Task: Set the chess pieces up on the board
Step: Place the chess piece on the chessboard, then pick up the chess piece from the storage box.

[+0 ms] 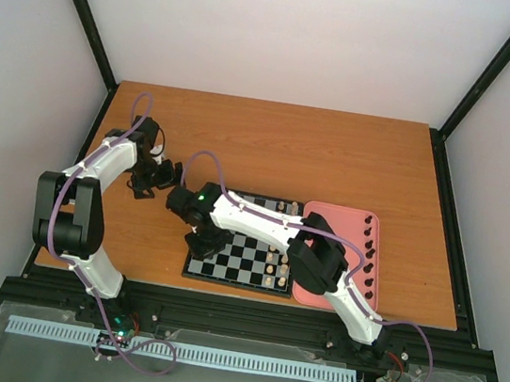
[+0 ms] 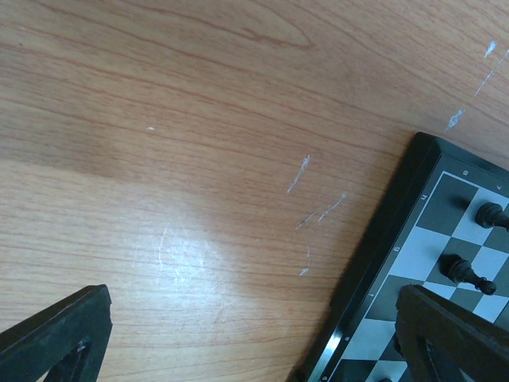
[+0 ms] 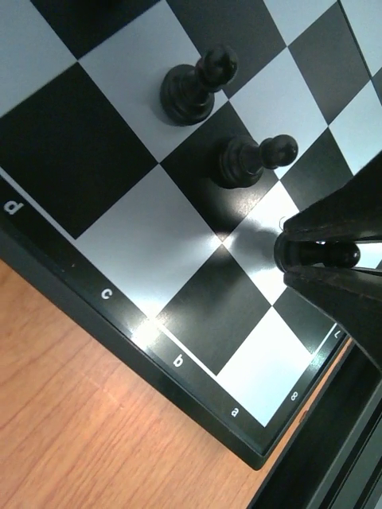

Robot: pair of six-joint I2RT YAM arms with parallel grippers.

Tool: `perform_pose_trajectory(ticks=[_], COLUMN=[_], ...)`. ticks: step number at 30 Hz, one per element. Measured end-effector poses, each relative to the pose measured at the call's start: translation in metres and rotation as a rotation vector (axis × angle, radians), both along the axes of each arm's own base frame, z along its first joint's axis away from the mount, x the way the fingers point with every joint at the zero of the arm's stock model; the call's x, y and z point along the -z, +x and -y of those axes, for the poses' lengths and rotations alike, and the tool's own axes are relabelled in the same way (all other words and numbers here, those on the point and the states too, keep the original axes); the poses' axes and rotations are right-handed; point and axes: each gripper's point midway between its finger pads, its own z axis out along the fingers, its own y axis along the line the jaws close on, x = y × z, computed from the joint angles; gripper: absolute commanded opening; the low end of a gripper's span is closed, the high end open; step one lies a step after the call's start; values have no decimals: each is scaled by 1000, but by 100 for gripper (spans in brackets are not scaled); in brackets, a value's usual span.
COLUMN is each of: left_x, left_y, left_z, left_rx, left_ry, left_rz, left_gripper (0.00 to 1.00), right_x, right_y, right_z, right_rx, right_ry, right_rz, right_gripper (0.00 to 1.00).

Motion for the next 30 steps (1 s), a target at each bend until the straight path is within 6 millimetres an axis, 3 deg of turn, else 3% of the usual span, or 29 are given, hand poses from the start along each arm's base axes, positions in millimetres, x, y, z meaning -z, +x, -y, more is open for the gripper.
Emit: perform_pose_trajectory(ticks=[12, 19, 22, 26, 28, 30], left_x=[0, 0, 0, 0, 0, 0], left_y=[0, 1, 1, 1, 1, 1], left_z=[0, 0, 0, 0, 0, 1], left_rx=[0, 0, 0, 0, 0, 1], left_ry=[0, 0, -1, -1, -3, -5], left_rz=[1, 3, 4, 4, 4, 4], left_gripper=[100, 100, 100, 100, 100, 100], right_x=[-2, -9, -28, -70, -92, -106], right_y=[3, 3, 4, 4, 2, -4], right_z=[-1, 3, 6, 17, 35, 65], right_rx=[-6, -1, 13, 42, 74, 125], right_ry=[3, -1, 19, 64, 72, 60], right_rz=[6, 16, 37, 86, 116, 131], right_gripper=[24, 50, 55, 58, 58, 58])
